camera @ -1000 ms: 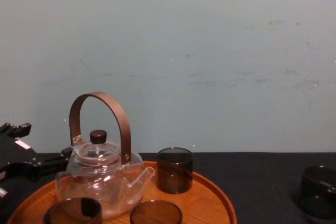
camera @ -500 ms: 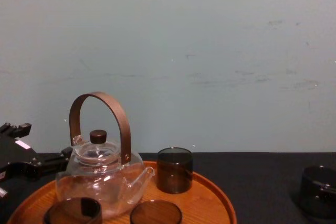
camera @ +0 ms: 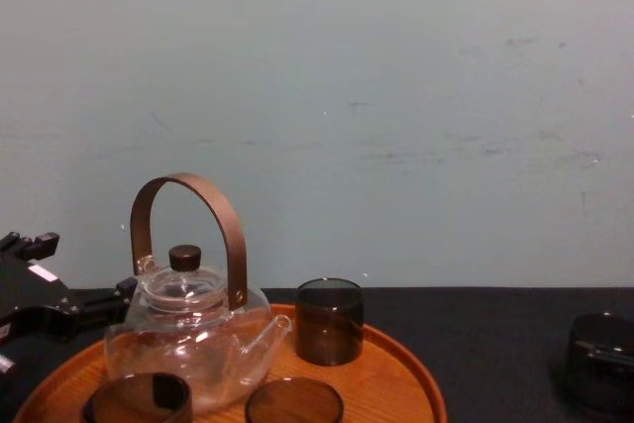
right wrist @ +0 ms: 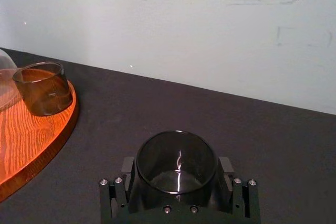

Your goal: Pick up the glass from the table and place it on the tray.

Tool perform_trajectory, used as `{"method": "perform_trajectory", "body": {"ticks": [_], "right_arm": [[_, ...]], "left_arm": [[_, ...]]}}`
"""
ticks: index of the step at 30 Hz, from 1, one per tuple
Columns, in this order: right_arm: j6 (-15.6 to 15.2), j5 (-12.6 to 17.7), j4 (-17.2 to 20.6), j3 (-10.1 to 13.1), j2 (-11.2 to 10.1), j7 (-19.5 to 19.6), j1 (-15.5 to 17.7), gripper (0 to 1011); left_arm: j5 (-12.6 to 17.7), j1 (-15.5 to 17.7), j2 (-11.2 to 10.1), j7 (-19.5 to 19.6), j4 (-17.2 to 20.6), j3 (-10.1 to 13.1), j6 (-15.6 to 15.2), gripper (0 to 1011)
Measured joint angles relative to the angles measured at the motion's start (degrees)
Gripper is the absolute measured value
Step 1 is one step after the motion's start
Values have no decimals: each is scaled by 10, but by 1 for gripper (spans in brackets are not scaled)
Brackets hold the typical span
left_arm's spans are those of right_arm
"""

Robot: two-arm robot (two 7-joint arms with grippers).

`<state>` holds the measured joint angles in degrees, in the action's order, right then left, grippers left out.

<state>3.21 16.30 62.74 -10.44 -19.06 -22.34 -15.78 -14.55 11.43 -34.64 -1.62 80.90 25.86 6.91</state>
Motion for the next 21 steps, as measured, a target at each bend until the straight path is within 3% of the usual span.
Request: {"method": "perform_trajectory", "body": {"ticks": [10, 21], "right_arm": [[4, -4, -47, -15, 8, -11, -35, 1002], [4, -4, -42, -13, 8, -10, -32, 978]], "left_arm": [[0, 0, 0, 0, 0, 0, 0, 1001], [0, 0, 0, 0, 0, 0, 0, 1001]]}}
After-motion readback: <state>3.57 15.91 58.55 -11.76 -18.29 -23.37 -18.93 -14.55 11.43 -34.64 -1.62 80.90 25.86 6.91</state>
